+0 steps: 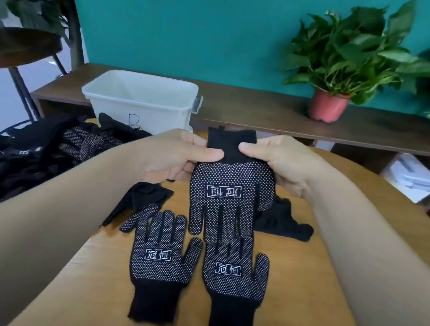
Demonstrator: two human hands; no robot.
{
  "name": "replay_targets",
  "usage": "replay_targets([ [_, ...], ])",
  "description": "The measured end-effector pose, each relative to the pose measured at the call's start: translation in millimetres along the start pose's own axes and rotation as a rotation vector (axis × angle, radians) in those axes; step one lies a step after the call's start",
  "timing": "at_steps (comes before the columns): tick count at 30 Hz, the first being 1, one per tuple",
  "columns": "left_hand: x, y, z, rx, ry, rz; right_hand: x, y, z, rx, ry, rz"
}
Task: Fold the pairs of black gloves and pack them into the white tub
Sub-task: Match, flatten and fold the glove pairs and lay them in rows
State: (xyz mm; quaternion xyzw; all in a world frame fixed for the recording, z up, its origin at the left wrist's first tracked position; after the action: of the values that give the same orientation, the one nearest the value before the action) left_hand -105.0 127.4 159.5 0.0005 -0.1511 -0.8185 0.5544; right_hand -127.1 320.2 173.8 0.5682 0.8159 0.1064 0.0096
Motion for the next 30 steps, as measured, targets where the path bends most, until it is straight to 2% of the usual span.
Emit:
replay_targets([
  [7, -10, -60, -19, 0.095, -0.033, 0.005, 33, -33, 41, -0.091, -0.016, 0.064],
  [12, -5, -95, -17, 0.044, -0.066, 0.076, 50, -55, 44, -0.083, -0.046, 0.110],
  [15, -10, -93, -29, 0.019, -0.108, 0.071, 53, -55, 55, -0.077, -0.001, 0.103],
  [21, -36, -60, -91, 0.013, -0.246, 0.090, 37, -24, 122, -0.159, 0.146, 0.051],
  [25, -48, -45, -96, -0.013, -0.317, 0.105, 33, -6, 125, -0.032, 0.196, 0.085],
  [30, -58, -16, -90, -0.149, -0.403, 0.157, 24, 25, 124, 0.105, 0.222, 0.096],
])
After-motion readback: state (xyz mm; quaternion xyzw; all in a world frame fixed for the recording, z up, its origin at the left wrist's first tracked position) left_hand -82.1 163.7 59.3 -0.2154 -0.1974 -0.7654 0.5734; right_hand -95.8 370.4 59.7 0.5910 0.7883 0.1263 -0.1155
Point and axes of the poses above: each hand's wrist, its own y-axis away from the middle knuckle, its own x-axis out of the back of the hand, z = x × y, the point moved 2 cm from there along -y, towards the middle knuckle, and after that the axes turned 7 degrees about -y, right-handed, at the moved point
